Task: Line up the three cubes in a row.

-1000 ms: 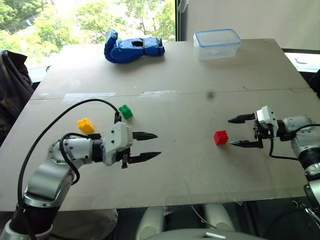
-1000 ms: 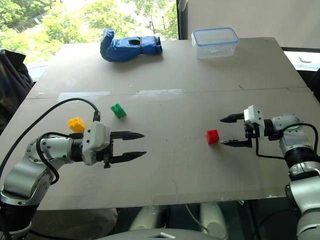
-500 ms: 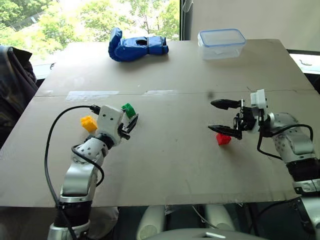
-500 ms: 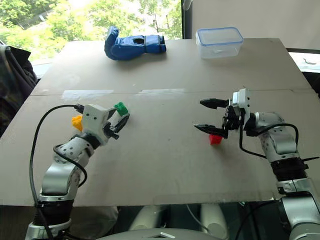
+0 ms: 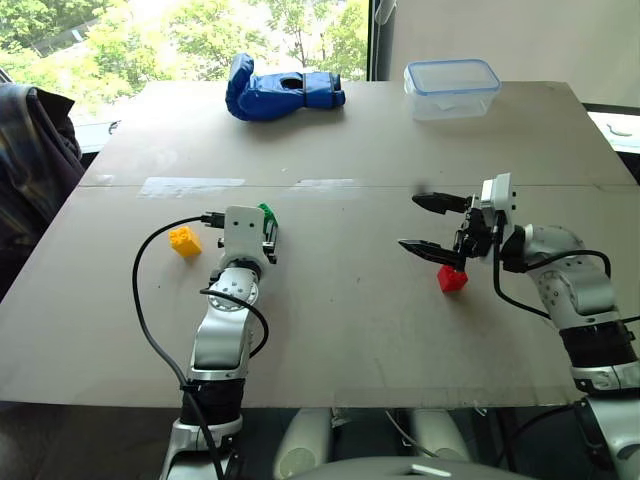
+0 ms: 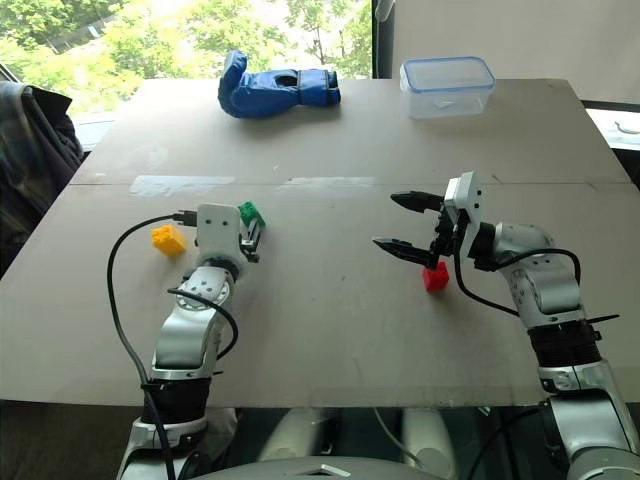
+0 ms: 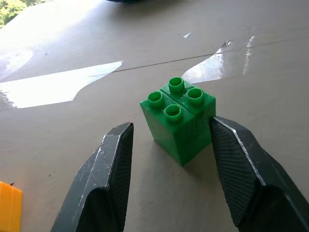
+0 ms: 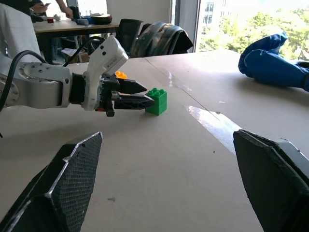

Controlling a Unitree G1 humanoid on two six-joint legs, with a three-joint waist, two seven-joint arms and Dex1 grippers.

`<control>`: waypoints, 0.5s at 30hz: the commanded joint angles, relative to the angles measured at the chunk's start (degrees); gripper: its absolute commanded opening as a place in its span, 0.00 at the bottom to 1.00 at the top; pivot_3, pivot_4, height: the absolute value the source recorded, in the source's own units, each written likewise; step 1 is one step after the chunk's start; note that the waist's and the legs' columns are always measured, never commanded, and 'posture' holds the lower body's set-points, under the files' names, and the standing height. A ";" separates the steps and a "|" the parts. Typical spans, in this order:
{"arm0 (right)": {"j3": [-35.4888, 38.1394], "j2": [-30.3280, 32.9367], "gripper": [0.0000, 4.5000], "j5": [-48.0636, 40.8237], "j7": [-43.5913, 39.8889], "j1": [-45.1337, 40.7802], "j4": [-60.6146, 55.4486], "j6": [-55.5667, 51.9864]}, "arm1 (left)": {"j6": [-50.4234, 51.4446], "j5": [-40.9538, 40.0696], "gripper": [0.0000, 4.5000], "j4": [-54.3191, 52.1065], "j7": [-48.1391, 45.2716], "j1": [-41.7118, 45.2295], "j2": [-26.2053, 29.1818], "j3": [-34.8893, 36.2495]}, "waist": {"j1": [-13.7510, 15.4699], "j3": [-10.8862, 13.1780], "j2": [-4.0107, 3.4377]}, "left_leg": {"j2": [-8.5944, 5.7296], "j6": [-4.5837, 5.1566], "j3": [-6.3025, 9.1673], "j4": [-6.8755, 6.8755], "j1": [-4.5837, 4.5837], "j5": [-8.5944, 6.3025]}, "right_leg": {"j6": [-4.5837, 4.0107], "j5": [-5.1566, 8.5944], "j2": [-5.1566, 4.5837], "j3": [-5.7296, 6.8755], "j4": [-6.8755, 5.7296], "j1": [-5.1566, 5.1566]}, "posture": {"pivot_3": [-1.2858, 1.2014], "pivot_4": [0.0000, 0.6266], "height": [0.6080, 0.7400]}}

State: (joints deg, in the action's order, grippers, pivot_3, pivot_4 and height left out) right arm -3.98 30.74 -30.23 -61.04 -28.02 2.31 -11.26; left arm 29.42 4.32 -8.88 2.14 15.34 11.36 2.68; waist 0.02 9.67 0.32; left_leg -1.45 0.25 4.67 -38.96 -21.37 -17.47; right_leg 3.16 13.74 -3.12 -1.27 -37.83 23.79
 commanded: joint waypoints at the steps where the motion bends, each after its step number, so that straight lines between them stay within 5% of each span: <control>1: 1.30 -0.60 0.99 0.35 -0.21 -0.90 -0.95 0.40 | -1.04 1.29 0.56 1.89 2.13 0.98 -0.71 0.73 | -0.24 0.00 0.00 | 0.00 0.00 0.00 0.00 -0.03 0.00 | 0.00 0.00 0.00 0.00 0.01 0.02 | 0.52 0.24 1.00; 15: 1.99 -1.77 0.99 2.57 -0.75 -1.30 0.73 2.13 | -3.22 1.66 0.56 11.23 6.37 6.45 -2.98 1.15 | -0.40 0.00 0.00 | -0.03 -0.02 0.14 -0.26 -0.34 0.01 | 0.01 -0.01 -0.02 0.14 -0.10 0.24 | 0.52 0.24 1.00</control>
State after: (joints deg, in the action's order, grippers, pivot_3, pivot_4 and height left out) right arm -3.96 28.99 -27.55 -61.45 -28.02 3.58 -10.41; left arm 27.01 5.42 1.93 8.00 21.30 8.54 3.84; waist -0.38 9.67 0.32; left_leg -1.49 0.24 4.81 -39.21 -21.71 -17.46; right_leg 3.16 13.73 -3.15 -1.13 -37.93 24.03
